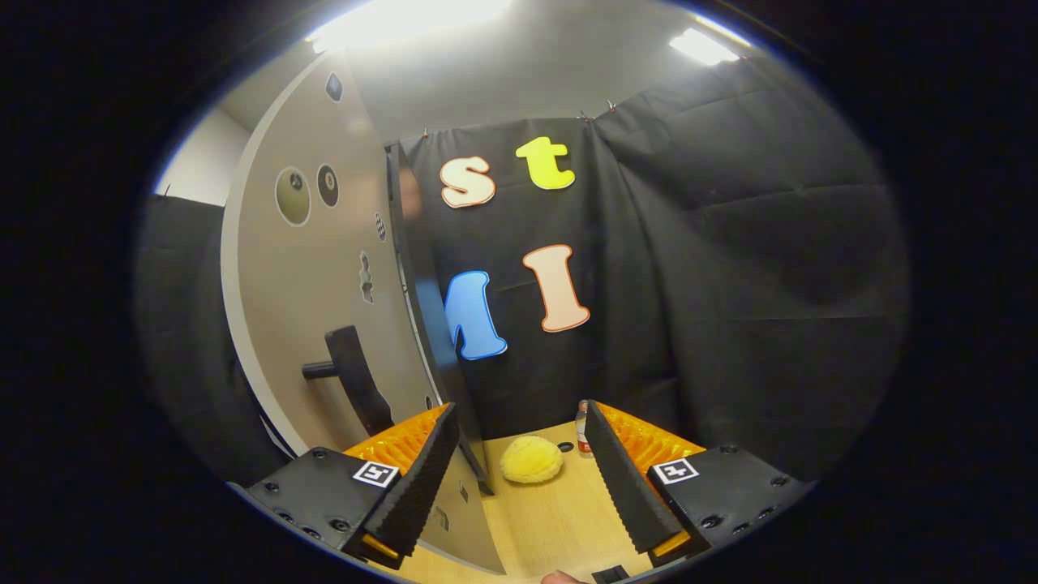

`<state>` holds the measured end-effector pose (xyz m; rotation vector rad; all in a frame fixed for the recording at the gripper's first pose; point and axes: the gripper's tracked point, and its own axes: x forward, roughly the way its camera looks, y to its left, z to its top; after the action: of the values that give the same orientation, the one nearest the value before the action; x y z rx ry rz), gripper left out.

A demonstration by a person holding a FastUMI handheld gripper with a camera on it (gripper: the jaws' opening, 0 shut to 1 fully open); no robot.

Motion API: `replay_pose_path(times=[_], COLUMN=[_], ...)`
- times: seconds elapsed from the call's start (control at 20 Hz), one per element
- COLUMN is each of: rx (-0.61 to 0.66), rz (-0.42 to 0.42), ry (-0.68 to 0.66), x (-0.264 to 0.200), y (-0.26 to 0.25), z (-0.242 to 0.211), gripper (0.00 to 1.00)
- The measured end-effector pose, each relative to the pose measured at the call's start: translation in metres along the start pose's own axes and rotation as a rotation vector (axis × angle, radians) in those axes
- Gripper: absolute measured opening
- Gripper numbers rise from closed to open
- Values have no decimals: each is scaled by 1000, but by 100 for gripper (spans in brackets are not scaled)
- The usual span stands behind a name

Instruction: Open the shoe cabinet door, grab the shoes and put them into the shoe cabinet, then close the shoe cabinet door.

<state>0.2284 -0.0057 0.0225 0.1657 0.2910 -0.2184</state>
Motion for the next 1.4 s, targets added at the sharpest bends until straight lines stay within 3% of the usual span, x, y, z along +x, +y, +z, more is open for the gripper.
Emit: replay_pose_path(times=[0.35,0.75,1.05,1.4], rx=[-39,-31,-111,-116], rz=[-3,176,223,296], ry=[-27,24,-4,-15], x=[-4,-7,-9,7], y=[15,84,130,187], z=[2,-12,-12,-16], gripper=[96,96,96,96])
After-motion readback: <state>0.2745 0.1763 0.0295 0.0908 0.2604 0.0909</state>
